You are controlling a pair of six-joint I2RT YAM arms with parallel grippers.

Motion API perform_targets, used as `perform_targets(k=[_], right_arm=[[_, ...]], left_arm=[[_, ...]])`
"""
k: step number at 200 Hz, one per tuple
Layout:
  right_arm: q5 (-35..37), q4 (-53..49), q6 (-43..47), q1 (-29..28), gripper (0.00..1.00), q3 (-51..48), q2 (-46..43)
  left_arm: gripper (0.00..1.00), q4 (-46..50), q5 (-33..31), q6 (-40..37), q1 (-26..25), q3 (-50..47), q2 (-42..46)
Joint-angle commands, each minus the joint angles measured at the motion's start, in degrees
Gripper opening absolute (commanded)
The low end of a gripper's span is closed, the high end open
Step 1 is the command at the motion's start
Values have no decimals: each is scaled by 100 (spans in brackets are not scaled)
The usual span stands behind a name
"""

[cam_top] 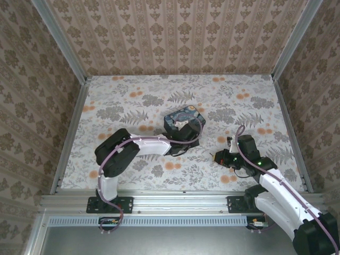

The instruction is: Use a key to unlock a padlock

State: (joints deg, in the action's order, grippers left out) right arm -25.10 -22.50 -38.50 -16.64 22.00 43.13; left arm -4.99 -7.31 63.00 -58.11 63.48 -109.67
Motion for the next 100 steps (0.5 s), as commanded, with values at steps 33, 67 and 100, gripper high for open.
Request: perform_targets(k=[33,67,100], right_arm=[[-312,29,196,27,0,10,90],[-1031,428,364,29,0,18,-42],[-1556,1518,-159,79,0,139,302]], left_arm=[[0,-765,1155,-456,385,-262,244],[0,-1887,2502,-51,786,-511,379],[0,-3091,3557,597,1218,-742,492]])
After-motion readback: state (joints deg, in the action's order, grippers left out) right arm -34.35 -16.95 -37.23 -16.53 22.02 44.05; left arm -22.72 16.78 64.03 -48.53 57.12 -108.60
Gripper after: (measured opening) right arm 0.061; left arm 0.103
